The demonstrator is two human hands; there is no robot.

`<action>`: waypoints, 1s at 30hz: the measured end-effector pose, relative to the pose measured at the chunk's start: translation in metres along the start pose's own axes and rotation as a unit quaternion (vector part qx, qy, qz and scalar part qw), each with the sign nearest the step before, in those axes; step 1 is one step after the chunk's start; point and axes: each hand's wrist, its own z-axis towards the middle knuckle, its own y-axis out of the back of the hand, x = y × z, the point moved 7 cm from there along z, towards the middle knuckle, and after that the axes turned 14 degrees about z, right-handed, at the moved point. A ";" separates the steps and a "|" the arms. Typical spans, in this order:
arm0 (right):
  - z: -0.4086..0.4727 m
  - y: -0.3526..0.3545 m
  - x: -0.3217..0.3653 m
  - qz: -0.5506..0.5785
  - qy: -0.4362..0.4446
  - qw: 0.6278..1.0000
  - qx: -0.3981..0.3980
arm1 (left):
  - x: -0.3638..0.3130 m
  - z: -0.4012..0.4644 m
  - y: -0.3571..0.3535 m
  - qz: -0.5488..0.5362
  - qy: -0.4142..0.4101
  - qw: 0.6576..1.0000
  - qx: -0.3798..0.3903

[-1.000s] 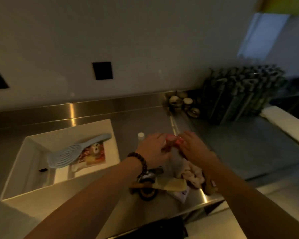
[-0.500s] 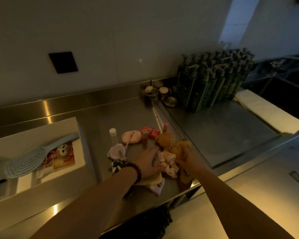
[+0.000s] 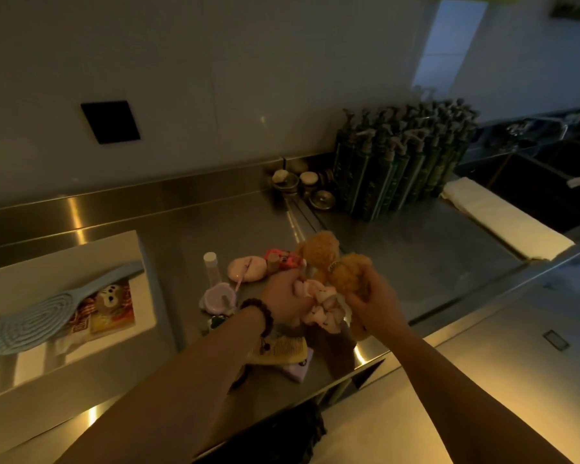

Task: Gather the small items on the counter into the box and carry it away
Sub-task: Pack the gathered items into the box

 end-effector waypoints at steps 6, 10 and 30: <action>0.004 -0.001 0.058 0.040 0.069 0.996 -0.038 | -0.006 -0.017 0.071 -0.072 -0.036 0.996 -0.042; 0.012 -0.031 0.105 0.063 0.122 0.990 -0.036 | 0.006 -0.058 0.140 -0.023 -0.053 0.990 -0.127; -0.024 -0.352 0.255 0.081 0.159 0.900 0.398 | 0.263 -0.365 0.323 -0.067 0.207 0.873 -0.437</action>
